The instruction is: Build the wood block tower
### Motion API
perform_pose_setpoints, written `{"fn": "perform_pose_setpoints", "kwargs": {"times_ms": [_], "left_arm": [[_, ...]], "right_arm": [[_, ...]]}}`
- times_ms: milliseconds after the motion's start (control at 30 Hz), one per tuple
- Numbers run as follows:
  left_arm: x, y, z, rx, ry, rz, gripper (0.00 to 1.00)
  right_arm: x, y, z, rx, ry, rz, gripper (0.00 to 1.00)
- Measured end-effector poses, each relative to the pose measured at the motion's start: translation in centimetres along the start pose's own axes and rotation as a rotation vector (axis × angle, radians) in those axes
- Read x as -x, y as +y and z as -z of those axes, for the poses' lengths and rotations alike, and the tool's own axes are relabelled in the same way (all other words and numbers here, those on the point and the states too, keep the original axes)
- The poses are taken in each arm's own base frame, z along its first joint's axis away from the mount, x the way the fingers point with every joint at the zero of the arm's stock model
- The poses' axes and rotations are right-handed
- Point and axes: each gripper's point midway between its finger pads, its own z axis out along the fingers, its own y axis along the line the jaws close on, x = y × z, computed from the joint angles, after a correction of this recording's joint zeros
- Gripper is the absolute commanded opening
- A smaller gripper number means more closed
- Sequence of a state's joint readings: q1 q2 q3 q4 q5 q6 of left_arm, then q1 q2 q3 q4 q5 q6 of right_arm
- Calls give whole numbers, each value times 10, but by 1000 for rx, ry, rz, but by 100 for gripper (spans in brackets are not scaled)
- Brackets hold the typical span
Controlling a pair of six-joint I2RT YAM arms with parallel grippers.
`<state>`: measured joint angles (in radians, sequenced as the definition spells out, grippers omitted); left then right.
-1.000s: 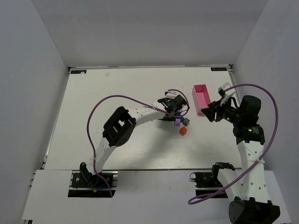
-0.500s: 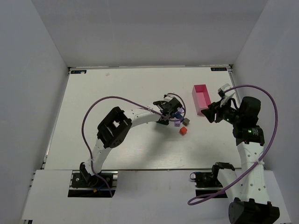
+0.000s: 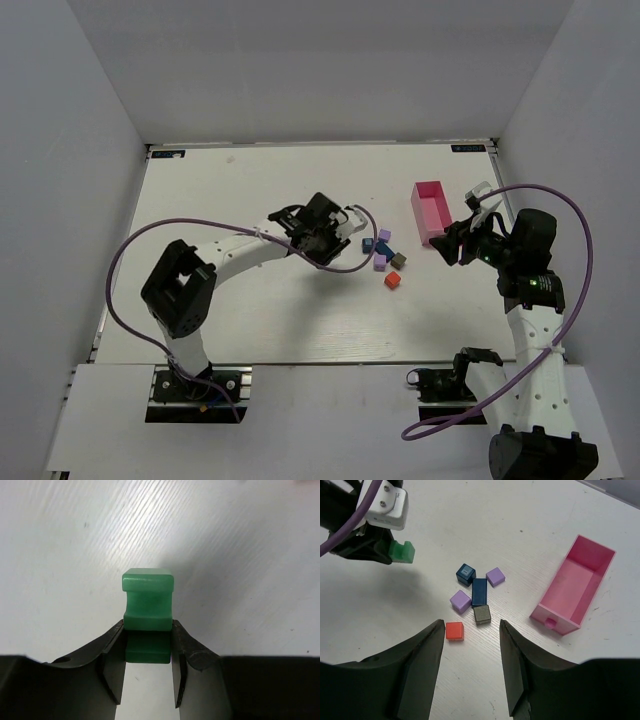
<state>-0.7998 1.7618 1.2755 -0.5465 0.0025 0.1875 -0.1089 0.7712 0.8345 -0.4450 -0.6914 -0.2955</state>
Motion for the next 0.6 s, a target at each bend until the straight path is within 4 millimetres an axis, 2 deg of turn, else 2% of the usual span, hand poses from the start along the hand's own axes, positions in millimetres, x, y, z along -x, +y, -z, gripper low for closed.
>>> {"fn": "perform_pose_setpoints", "kwargs": {"times_ms": [100, 233, 400, 533, 600], "left_arm": [[14, -1, -7, -118, -38, -96, 31], [3, -9, -20, -251, -21, -193, 31], [-12, -11, -31, -338, 8, -272, 30], [-11, -6, -34, -355, 2, -308, 29], [-8, -3, -38, -354, -1, -320, 32]], "right_arm": [[0, 0, 0, 1, 0, 0, 54], [1, 1, 1, 3, -3, 3, 54], [2, 3, 1, 11, -10, 8, 54], [2, 4, 1, 14, -11, 10, 54], [2, 4, 1, 15, -12, 11, 54]]}}
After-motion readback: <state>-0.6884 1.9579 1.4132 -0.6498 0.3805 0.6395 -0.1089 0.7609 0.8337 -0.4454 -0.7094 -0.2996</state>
